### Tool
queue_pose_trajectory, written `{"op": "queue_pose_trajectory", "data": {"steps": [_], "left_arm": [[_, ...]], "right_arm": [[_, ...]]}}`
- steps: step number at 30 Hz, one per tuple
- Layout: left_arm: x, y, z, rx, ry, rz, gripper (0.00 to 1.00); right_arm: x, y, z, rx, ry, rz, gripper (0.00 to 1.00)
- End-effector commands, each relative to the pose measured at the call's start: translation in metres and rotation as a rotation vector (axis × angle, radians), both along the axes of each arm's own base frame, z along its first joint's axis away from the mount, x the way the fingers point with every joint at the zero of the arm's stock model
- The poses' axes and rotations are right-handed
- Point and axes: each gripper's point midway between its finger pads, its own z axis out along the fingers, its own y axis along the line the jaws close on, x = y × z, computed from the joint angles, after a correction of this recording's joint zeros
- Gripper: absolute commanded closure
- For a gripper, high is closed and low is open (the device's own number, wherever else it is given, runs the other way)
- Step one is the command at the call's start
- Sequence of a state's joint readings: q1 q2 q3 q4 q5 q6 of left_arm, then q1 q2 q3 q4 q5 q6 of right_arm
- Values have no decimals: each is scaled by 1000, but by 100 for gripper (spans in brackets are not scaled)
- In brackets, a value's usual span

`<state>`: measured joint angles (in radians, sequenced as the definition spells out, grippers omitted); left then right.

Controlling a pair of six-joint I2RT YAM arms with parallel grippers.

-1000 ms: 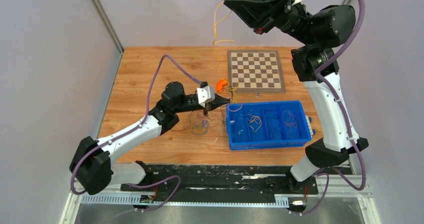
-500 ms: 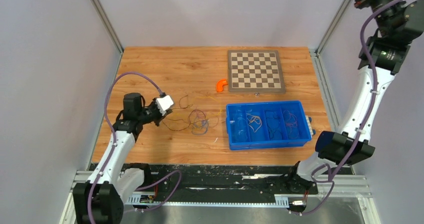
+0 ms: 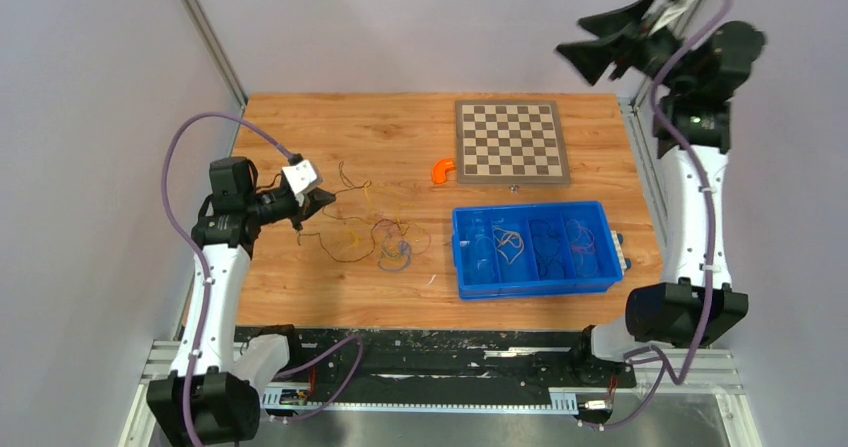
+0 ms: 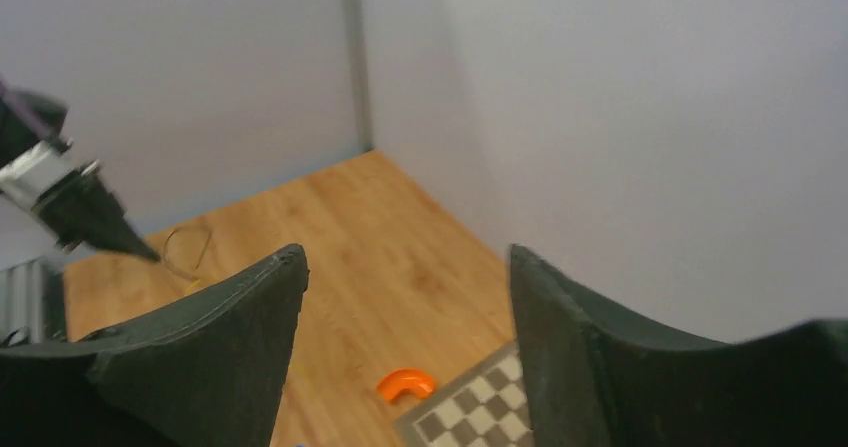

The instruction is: Untangle the cables

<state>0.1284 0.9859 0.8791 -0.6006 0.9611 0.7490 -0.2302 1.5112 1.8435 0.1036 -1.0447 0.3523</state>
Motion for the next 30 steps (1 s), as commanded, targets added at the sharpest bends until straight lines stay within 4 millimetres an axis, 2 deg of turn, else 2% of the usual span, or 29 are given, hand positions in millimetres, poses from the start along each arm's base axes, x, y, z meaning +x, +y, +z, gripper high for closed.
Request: {"op": "queue_pose_trajectory", "data": {"steps": [1, 3, 8, 11, 17, 23, 26, 30], "left_arm": [[-29, -42, 76, -189, -48, -142, 100], [-37, -52, 96, -233, -46, -169, 100], [-51, -73, 131, -350, 30, -196, 100], [-59, -79, 150, -421, 62, -226, 100], [-64, -83, 163, -459, 73, -243, 100], [-61, -84, 167, -501, 108, -222, 100], [-60, -85, 168, -509, 116, -218, 100], [-60, -86, 173, -518, 113, -221, 100]], "right_arm": [[-52, 92, -52, -161, -37, 271, 23], [-63, 129, -76, -178, -7, 338, 14], [-86, 201, -121, -210, 43, 440, 3], [-103, 232, -142, -241, 48, 528, 4], [-116, 258, -169, -258, 97, 614, 22], [-133, 281, -191, -239, 175, 635, 23], [-128, 294, -206, -240, 220, 613, 22], [-115, 313, -214, -228, 217, 589, 23]]}}
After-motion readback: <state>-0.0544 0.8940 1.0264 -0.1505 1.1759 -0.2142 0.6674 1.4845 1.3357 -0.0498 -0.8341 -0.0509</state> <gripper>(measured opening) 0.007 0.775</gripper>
